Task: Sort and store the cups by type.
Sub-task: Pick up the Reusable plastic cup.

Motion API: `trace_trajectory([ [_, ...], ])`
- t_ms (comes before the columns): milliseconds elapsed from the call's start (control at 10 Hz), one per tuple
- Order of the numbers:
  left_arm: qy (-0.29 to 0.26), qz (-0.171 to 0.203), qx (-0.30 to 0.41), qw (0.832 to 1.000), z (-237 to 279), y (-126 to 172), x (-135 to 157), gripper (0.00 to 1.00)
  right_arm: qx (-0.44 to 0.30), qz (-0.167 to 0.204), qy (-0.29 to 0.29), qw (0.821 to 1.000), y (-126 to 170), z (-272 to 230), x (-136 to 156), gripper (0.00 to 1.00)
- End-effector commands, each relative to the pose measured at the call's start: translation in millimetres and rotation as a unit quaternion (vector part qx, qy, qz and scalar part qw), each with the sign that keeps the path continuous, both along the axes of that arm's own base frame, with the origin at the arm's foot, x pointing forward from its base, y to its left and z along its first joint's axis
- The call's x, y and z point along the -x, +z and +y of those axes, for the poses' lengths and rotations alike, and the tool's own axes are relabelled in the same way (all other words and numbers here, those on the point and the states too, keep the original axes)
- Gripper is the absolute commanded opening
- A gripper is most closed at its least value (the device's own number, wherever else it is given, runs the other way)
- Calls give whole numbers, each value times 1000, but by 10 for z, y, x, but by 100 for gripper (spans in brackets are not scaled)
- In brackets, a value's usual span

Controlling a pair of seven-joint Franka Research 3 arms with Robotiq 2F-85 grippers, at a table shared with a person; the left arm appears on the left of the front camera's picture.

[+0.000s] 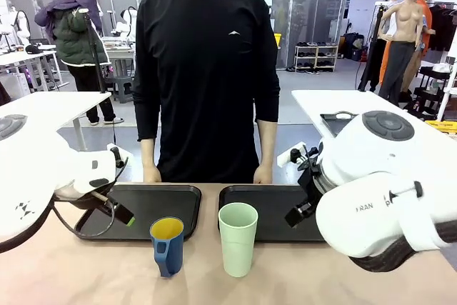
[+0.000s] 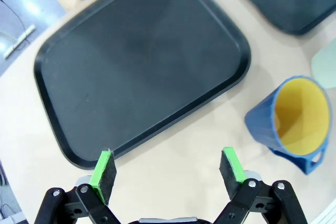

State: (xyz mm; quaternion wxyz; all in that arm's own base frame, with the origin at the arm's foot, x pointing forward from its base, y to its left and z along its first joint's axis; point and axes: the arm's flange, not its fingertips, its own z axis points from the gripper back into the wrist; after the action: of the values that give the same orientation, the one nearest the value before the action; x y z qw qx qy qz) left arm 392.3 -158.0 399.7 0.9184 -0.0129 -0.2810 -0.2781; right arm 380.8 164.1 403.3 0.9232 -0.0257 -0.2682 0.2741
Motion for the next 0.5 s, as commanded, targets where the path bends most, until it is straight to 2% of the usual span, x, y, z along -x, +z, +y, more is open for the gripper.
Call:
trace_trajectory([
  [0, 23, -24, -3, 999, -116, 458, 335, 100, 20, -15, -72, 997, 431, 260, 343, 100],
  [200, 12, -67, 9, 998, -186, 784, 603, 100, 16, -44, -89, 995, 785, 370, 622, 100],
  [400, 3, -86, 2, 996, -233, 875, 724, 100, 15, -68, -98, 993, 935, 400, 768, 100],
])
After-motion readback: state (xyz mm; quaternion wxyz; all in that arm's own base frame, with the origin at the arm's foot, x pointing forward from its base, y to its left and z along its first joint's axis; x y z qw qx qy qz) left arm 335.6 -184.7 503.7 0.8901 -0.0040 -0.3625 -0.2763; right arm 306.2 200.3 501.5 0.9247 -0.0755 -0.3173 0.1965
